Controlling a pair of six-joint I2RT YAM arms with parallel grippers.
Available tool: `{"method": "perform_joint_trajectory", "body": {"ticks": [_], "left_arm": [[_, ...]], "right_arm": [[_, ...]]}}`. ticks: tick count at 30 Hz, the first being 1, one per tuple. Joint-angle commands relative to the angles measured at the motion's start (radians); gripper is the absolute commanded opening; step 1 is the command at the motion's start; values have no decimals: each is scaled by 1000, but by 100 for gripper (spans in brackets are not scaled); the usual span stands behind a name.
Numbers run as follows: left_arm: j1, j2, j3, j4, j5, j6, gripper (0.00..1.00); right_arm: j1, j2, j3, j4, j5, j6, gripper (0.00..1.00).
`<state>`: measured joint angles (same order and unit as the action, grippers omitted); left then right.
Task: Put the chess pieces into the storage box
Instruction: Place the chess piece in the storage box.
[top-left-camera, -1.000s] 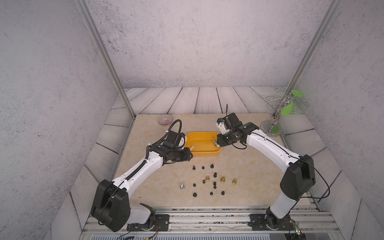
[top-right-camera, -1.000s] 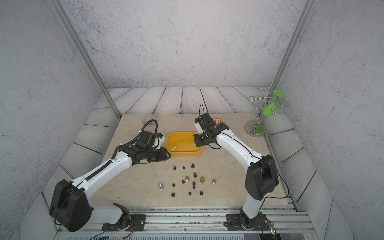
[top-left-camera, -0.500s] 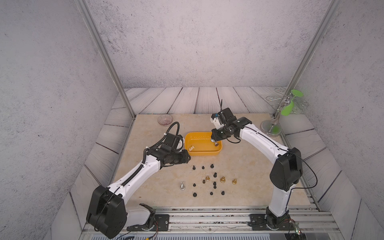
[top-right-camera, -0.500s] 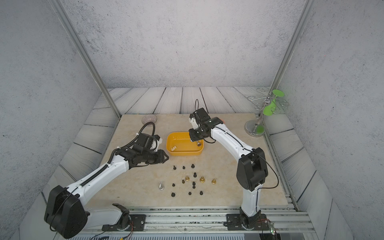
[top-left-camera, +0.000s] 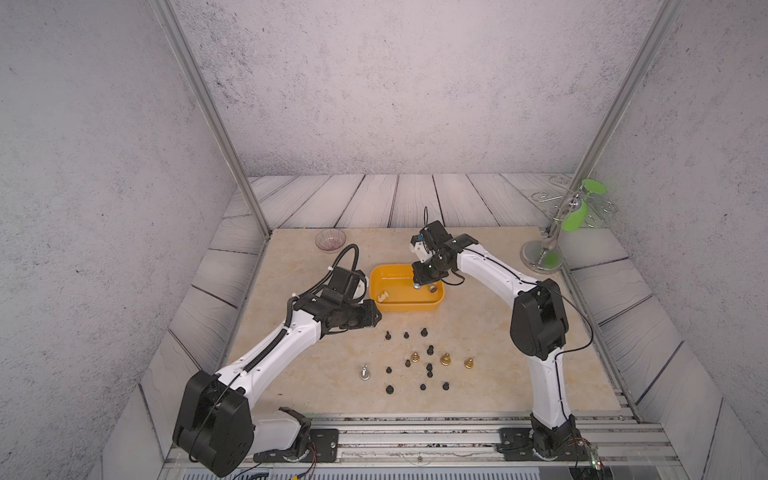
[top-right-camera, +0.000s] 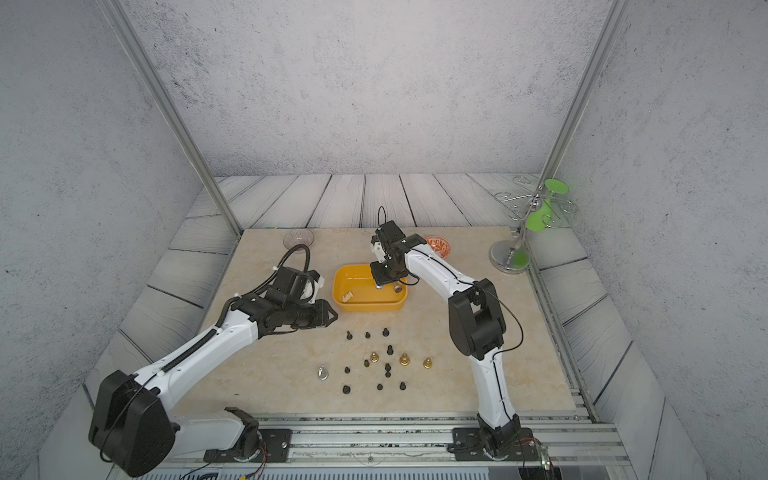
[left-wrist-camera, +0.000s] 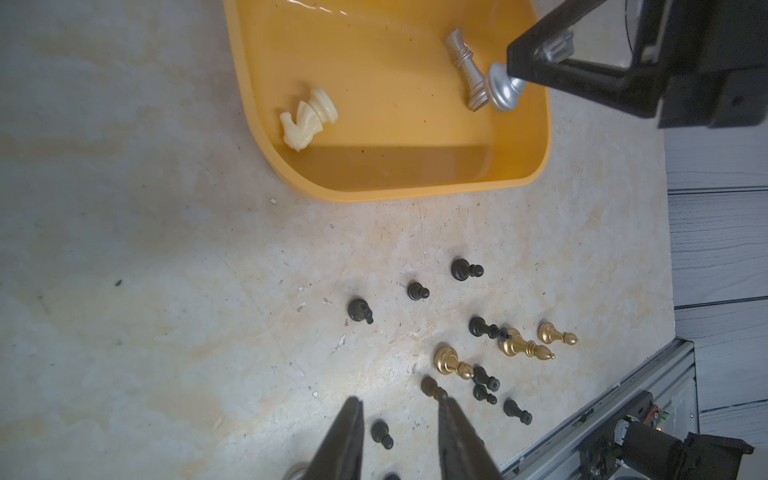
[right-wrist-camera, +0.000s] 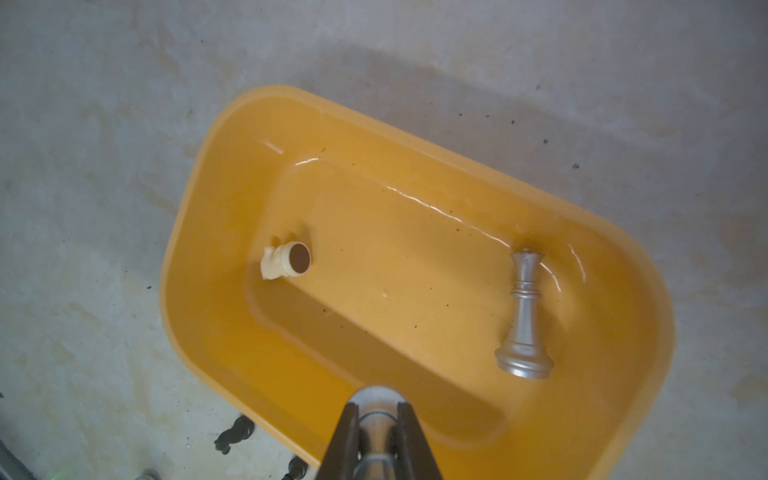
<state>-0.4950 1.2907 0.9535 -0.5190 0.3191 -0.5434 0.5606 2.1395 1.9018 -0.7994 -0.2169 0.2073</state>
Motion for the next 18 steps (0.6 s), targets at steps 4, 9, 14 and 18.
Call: {"method": "perform_joint_trajectory", "body": {"ticks": [4, 9, 14, 18], "left_arm": [[6, -20, -40, 20, 7, -13, 34], [4, 0, -9, -15, 18, -1, 34], [4, -28, -32, 0, 1, -12, 34], [4, -20, -35, -4, 9, -12, 34]], "right_arm": [[1, 93, 64, -45, -13, 6, 14], [3, 117, 69, -47, -14, 16, 16], [5, 128, 69, -47, -21, 23, 24], [7, 124, 72, -50, -10, 23, 36]]}}
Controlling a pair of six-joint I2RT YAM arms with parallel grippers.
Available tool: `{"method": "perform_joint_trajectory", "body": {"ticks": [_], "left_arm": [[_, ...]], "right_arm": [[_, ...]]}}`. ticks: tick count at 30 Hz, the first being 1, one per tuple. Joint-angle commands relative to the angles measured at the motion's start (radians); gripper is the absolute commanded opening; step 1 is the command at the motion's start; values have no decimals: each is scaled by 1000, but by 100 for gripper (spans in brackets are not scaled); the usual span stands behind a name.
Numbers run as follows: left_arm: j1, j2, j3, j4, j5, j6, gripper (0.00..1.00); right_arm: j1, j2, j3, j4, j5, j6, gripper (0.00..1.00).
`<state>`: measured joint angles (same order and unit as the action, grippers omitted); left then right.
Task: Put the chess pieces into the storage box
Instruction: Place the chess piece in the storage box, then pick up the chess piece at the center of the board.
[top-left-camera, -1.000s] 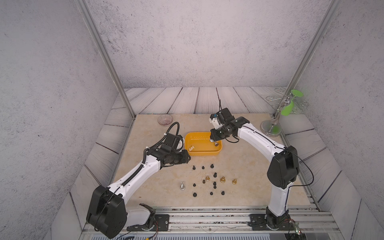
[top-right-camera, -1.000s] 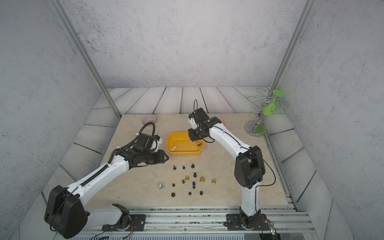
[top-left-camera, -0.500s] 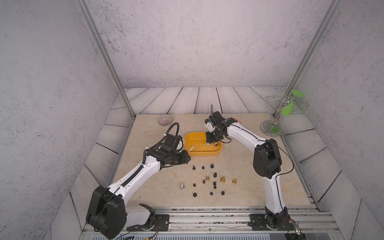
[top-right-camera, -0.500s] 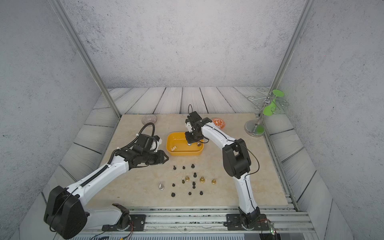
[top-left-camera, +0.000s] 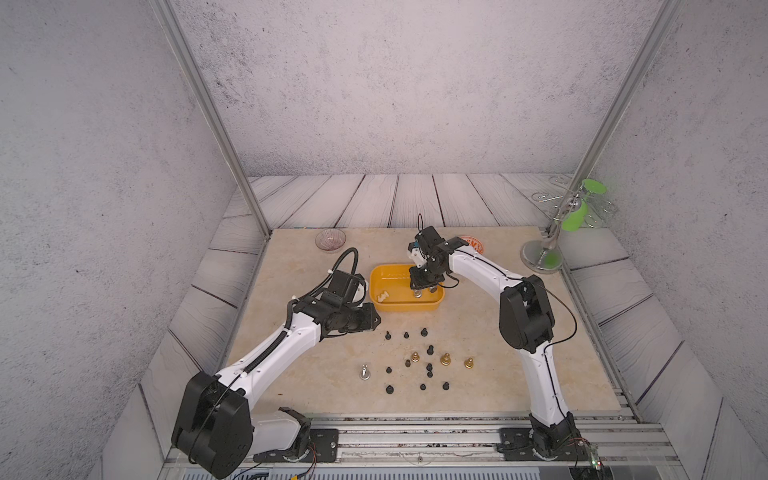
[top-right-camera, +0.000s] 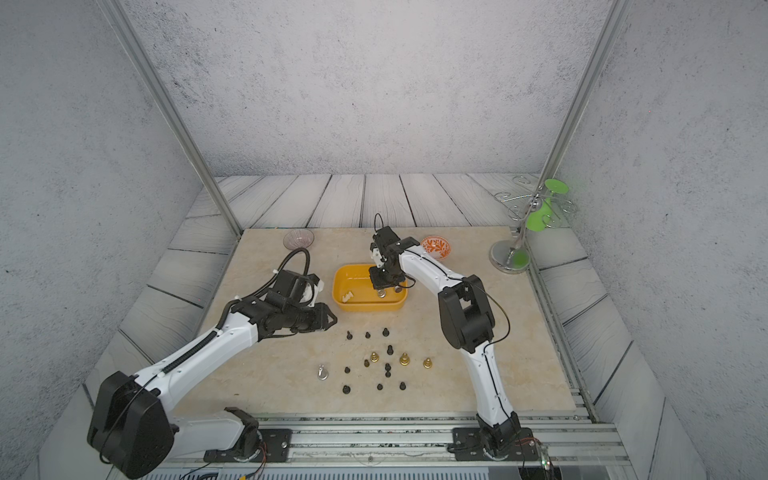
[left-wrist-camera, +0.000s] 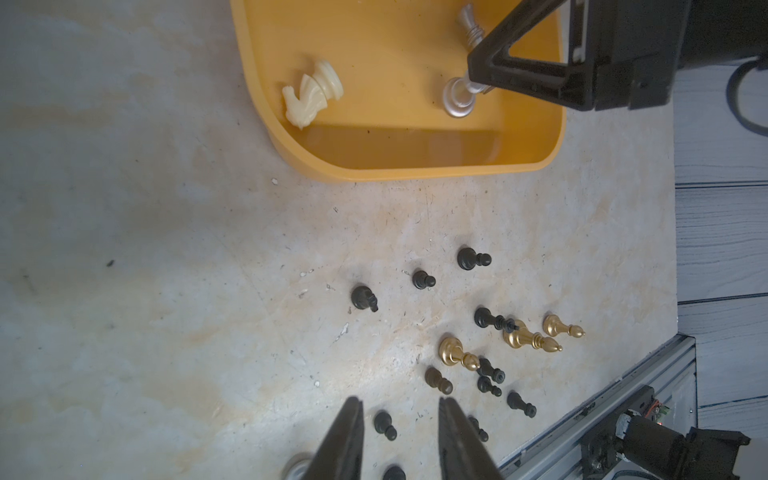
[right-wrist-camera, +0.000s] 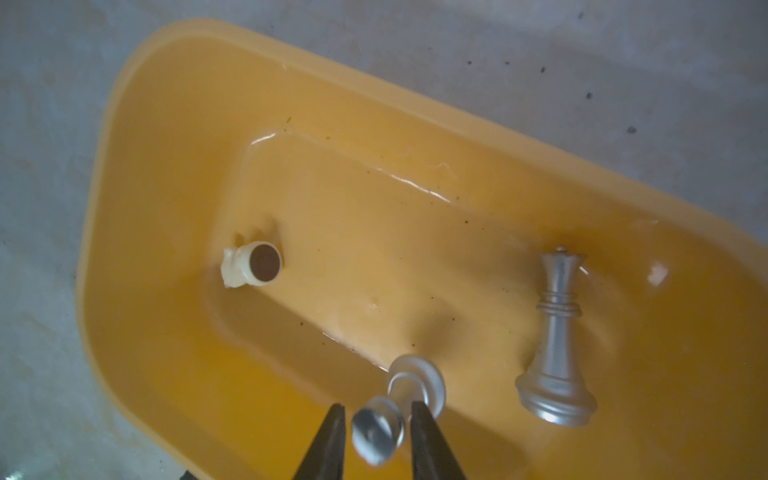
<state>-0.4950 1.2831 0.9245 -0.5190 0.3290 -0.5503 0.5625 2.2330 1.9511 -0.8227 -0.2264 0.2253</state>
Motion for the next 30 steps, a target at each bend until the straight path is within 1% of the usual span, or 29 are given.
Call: {"method": "perform_joint_trajectory", "body": {"ticks": [1, 5, 9, 13, 19, 21, 25, 30], "left_arm": [[4, -10, -4, -6, 0, -4, 34], [4, -11, 3, -7, -5, 0, 34], [3, -1, 5, -3, -4, 1, 34], [4, 21, 12, -3, 5, 3, 34], [4, 32, 22, -3, 0, 6, 34], [4, 35, 26, -8, -1, 10, 34], [4, 39, 25, -14, -3, 19, 35], [4, 51, 26, -31, 0, 36, 35]], "right_arm": [[5, 27, 25, -26, 1, 5, 38], [6, 13, 34, -33, -1, 3, 46], [6, -16, 48, -48, 8, -4, 51], [6, -71, 44, -54, 21, -10, 56], [6, -185, -2, -54, 36, -18, 60], [5, -242, -43, -48, 39, -13, 62], [6, -389, -233, 36, 28, 19, 63], [6, -543, -435, 63, 68, 32, 63]]}}
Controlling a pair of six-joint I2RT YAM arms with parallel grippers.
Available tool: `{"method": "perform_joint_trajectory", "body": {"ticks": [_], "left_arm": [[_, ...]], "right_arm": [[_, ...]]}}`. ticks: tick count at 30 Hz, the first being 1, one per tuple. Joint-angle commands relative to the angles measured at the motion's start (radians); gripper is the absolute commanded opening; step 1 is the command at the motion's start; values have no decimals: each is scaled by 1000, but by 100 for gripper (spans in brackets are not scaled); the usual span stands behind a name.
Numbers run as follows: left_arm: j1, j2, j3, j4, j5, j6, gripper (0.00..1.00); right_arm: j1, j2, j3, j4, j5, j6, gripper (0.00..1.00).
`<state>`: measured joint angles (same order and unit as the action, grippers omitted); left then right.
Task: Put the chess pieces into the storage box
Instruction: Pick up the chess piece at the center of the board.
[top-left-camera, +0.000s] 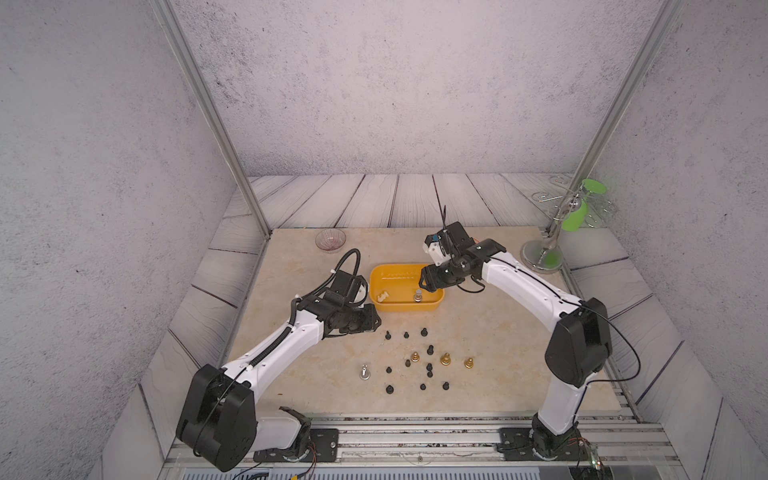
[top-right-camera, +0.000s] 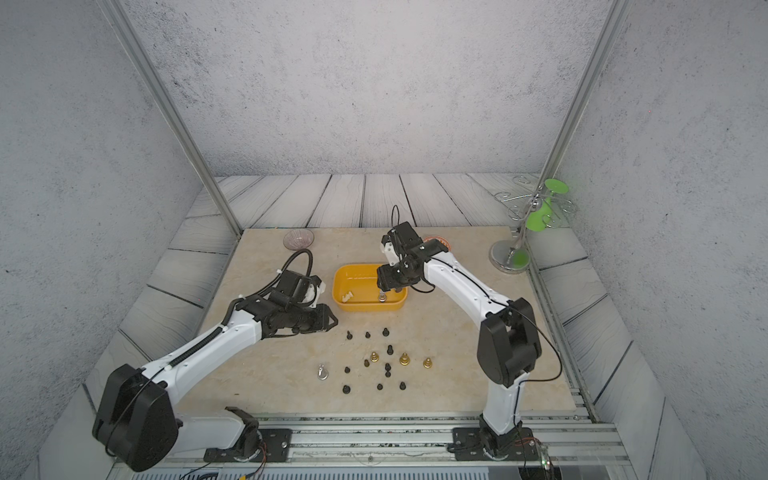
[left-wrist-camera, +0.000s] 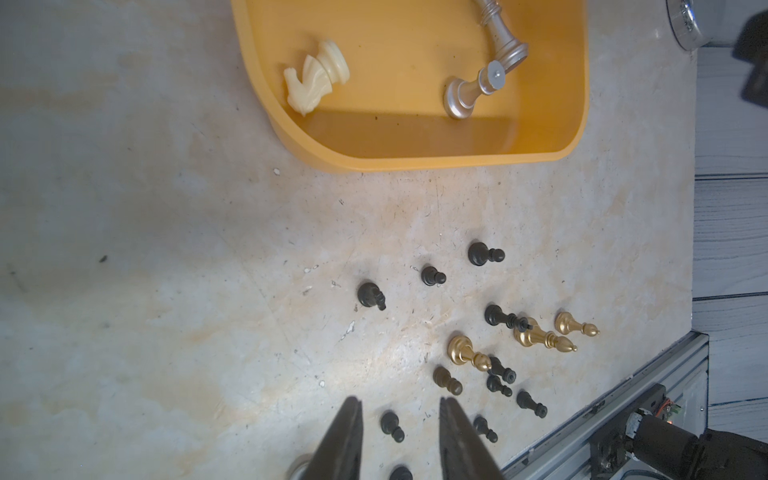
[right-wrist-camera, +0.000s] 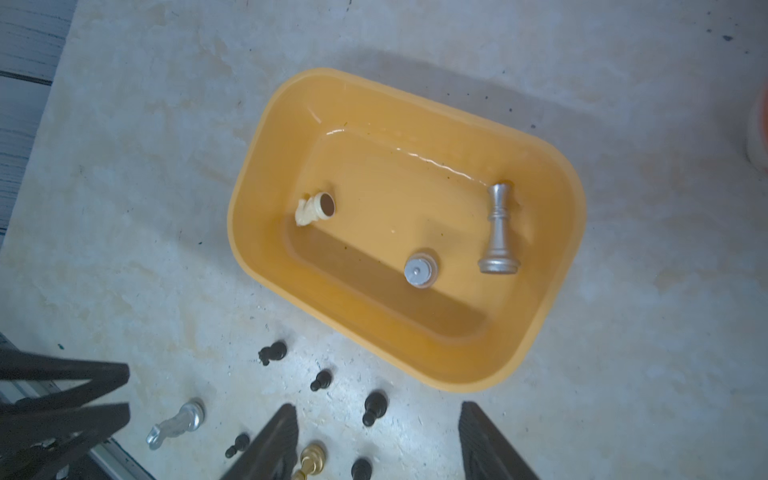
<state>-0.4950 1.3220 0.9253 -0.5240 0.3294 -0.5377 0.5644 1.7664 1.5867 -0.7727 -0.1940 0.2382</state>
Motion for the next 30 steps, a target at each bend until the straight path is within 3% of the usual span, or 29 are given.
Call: {"method": "perform_joint_trajectory", "body": {"ticks": [1, 10, 16, 22, 30], "left_arm": [[4, 11, 22, -29, -4, 24, 35], [3, 56, 34, -30, 15, 34, 35], [1, 91, 49, -27, 9, 49, 35], [-9, 114, 41, -44, -13, 53, 36], [-62, 193, 84, -29, -36, 62, 36]], "right_arm": [[5, -107, -115, 19, 41, 26, 63], [4, -346, -450, 74, 87, 127, 64], [3, -421, -543, 74, 108, 162, 65], [3, -461, -650, 154, 52, 228, 65], [4, -462, -657, 150, 44, 233, 65]]}}
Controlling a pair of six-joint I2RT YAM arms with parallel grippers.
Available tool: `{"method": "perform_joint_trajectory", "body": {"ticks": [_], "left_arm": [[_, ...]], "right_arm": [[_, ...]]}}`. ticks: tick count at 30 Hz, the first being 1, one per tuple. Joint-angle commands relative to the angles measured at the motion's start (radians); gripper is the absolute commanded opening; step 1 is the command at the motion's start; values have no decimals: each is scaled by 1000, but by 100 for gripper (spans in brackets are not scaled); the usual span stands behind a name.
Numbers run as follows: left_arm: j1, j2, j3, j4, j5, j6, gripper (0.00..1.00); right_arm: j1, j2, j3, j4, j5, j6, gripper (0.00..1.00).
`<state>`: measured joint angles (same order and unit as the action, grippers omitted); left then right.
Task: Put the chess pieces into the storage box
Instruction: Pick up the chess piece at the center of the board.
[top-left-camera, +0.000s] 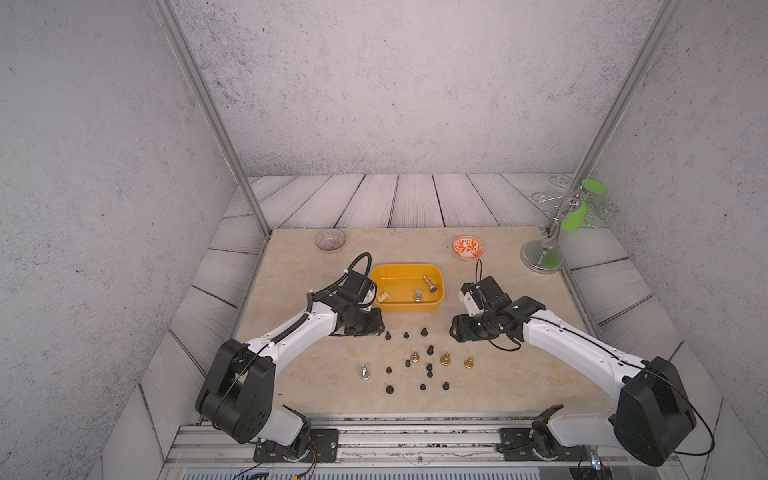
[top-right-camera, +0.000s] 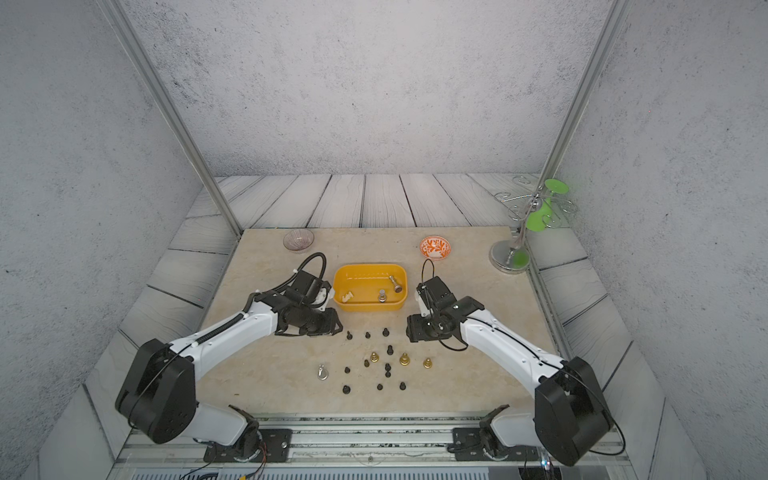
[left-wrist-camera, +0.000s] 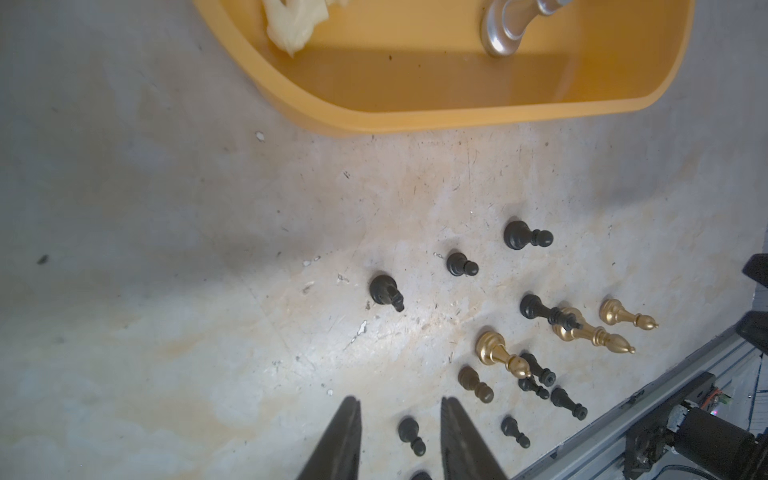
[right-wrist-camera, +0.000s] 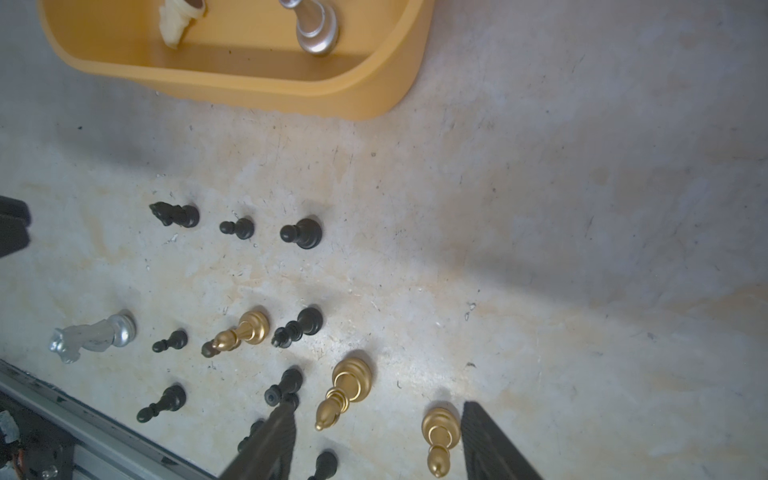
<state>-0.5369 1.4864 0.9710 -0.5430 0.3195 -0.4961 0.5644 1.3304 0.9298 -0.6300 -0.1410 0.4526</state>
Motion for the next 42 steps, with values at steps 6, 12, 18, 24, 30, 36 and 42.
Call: {"method": "perform_joint_trajectory", "body": {"ticks": [6, 12, 18, 24, 30, 36, 42], "left_arm": [[-65, 114, 103, -48, -106, 69, 35], [-87, 182, 131, -55, -151, 81, 35], [-116, 247, 162, -66, -229, 112, 34], [-126, 279, 169, -37, -232, 110, 30], [-130, 314, 175, -19, -231, 106, 27], [-136, 344, 181, 1, -224, 98, 21], [-140, 351, 181, 13, -223, 94, 10]], "right_arm": [[3, -37, -7, 8, -9, 27, 65], [4, -47, -11, 4, -11, 29, 65], [4, -56, -10, 6, -11, 37, 65], [3, -66, -26, 9, -12, 43, 65], [4, -73, -32, 8, -6, 46, 65], [3, -76, -40, 9, -3, 47, 65], [4, -76, -46, 7, 0, 46, 65]]}}
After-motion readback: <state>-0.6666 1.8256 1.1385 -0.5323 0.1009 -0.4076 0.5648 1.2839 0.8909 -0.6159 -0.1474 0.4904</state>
